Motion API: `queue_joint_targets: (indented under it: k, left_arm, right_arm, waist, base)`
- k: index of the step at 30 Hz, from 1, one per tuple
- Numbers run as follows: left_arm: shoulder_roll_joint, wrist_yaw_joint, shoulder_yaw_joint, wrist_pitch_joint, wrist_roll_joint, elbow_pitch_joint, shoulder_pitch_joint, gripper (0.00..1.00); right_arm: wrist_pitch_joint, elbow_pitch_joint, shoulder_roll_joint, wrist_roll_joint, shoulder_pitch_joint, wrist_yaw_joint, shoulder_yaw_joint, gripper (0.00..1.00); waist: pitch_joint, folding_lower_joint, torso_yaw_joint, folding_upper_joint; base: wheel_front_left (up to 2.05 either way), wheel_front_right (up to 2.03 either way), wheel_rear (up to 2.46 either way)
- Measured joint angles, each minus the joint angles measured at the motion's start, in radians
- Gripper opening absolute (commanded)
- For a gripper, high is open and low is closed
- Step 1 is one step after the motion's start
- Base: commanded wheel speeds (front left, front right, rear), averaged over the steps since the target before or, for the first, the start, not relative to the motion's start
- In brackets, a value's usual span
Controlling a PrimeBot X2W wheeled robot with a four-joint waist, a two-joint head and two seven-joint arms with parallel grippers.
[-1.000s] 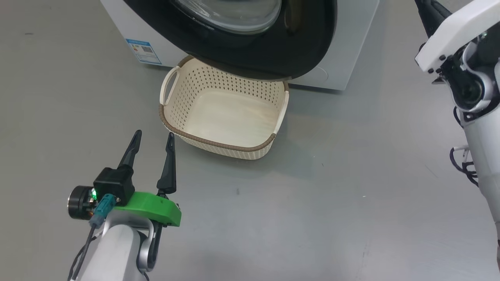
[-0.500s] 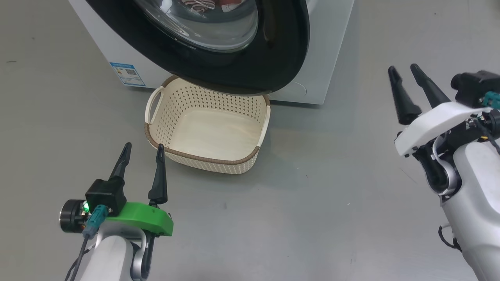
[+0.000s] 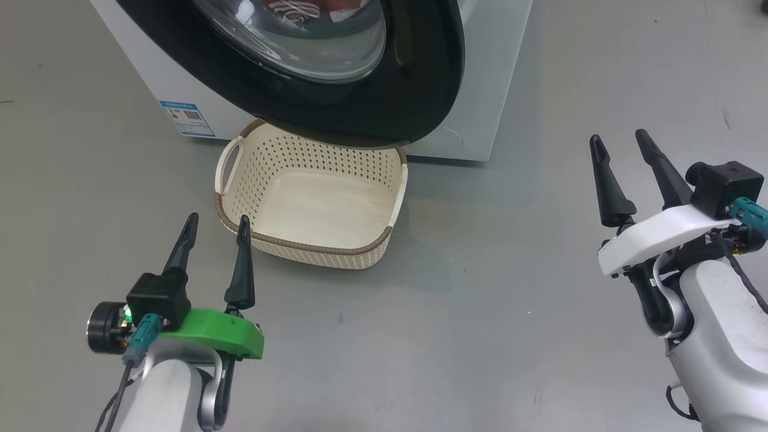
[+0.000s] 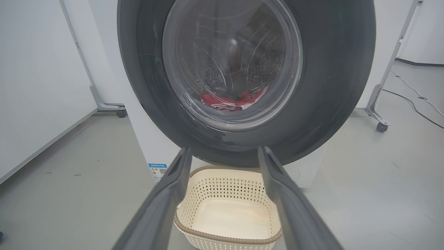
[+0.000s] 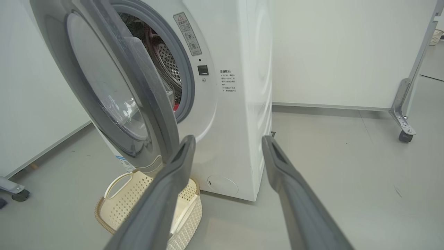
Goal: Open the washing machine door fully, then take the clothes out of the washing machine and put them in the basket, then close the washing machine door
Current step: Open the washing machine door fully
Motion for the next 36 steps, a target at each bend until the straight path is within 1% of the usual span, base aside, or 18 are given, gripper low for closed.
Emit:
queue_joint_targets:
  k: [8, 10, 15, 16, 36]
  left_arm:
    - [0.0, -0.007, 0.006, 0.0, 0.004, 0.0, 0.002, 1.0]
    - [0.0, -0.007, 0.009, 0.0, 0.005, 0.0, 0.005, 1.0]
    - [0.0, -0.007, 0.016, 0.0, 0.005, -0.001, 0.008, 1.0]
    - [0.0, -0.007, 0.016, 0.0, 0.005, 0.0, 0.009, 1.0]
    - [0.0, -0.012, 0.021, 0.0, 0.005, -0.001, 0.01, 1.0]
  right_arm:
    - [-0.027, -0.012, 0.006, 0.0, 0.021, -0.01, -0.001, 1.0]
    - [-0.029, -0.016, 0.01, 0.0, 0.021, -0.018, -0.003, 1.0]
    - [-0.034, -0.022, 0.012, 0.0, 0.024, -0.02, -0.007, 1.0]
    - [-0.035, -0.023, 0.012, 0.0, 0.026, -0.026, -0.007, 1.0]
    - [-0.042, -0.037, 0.01, 0.0, 0.04, -0.027, -0.007, 1.0]
  waist:
    - [0.008, 0.0, -0.004, 0.0]
    - [0.01, 0.0, -0.005, 0.0]
    - [0.013, 0.0, -0.007, 0.0]
    - [0.013, 0.0, -0.008, 0.0]
    - [0.021, 0.0, -0.011, 0.0]
  base:
    - [0.0, 0.0, 0.0]
    - [0.0, 0.0, 0.0]
    - [0.0, 0.0, 0.0]
    - [0.0, 0.0, 0.0]
    - [0.0, 0.0, 0.0]
